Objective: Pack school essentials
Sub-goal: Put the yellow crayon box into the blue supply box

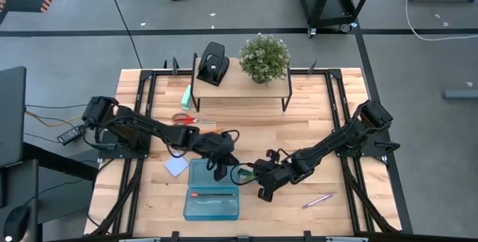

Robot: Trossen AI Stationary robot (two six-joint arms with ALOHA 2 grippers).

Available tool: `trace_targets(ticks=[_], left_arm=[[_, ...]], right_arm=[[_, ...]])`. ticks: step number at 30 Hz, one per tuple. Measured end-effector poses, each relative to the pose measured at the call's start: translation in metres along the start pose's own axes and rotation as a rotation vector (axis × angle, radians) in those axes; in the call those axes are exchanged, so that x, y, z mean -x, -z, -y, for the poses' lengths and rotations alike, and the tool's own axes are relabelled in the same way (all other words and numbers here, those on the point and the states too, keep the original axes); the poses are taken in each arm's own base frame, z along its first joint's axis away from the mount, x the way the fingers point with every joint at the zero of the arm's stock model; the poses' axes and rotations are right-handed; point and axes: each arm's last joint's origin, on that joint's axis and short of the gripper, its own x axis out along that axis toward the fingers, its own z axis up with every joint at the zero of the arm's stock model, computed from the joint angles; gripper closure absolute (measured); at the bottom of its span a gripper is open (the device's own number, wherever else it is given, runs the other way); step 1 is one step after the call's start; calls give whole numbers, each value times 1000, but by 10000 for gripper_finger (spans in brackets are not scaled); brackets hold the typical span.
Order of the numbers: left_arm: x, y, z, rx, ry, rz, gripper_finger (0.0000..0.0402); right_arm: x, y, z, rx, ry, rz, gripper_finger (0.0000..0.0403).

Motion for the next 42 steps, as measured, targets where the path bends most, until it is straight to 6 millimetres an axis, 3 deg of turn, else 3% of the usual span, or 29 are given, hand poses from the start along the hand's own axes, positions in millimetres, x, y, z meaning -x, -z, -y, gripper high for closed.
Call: trace_targets(ticks=[5,11,14,19,26,39,42], left_arm=[[31,-19,15,6,67,-36,387],[87,-35,24,16,-37,-130,395],[104,-37,29,5,-43,-102,386],[104,-29,42,-25,-4,-119,383],[97,-35,60,24,15,23,395],[101,-20,51,30,-108,-110,396],[97,-26,54,31,-73,-52,389]], right_arm=[[16,-24,-13,11,-31,38,318],[37,-45,-21,20,5,48,316],[45,-55,-24,22,-6,84,316],[52,-70,-25,0,-18,124,315],[53,-80,-20,-27,-13,151,315],[53,-80,-22,-12,-39,149,317],[53,-81,-23,-7,-42,156,317]])
